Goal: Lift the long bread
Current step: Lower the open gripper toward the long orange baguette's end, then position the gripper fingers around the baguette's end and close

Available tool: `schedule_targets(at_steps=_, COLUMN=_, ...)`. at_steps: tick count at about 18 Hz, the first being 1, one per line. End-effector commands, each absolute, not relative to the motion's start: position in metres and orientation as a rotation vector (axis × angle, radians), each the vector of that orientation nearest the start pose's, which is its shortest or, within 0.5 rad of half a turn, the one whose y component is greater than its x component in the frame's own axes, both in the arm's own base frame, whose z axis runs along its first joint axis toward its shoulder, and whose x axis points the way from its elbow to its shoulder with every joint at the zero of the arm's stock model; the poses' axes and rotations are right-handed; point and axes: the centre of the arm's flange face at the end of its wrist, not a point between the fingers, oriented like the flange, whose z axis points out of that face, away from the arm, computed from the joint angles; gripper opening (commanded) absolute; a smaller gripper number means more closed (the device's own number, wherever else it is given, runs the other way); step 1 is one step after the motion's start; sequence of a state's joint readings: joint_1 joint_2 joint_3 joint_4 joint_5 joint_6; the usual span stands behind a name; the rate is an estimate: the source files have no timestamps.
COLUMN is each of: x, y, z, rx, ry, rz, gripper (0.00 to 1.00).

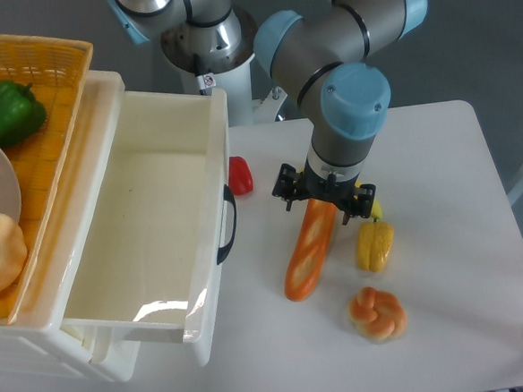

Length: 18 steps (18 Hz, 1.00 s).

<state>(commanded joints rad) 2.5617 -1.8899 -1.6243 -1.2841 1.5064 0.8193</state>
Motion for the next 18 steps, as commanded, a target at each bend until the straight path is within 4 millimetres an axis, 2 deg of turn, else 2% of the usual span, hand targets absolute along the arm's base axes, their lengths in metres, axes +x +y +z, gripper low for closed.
schedule_targets(at_steps=6, x=-0.408, y=0.437, z=0.288, rx=-3.171, ry=-0.256, rz=-0.214, gripper=1.0)
schedule_targets(at_steps=9, x=-0.402, y=0.438, z=0.274, rx=-3.248, ry=-0.11, rz=-0.192, gripper=1.0)
schedule_targets(at_steps=14, x=-0.403, y=0.438, z=0.24, rx=-3.284, ry=-0.103, rz=-0.267, gripper=1.0)
schedule_targets(at_steps=18, x=-0.407, y=0.437, z=0.234, rx=-3.282, ry=-0.106, rz=-0.266, gripper=1.0)
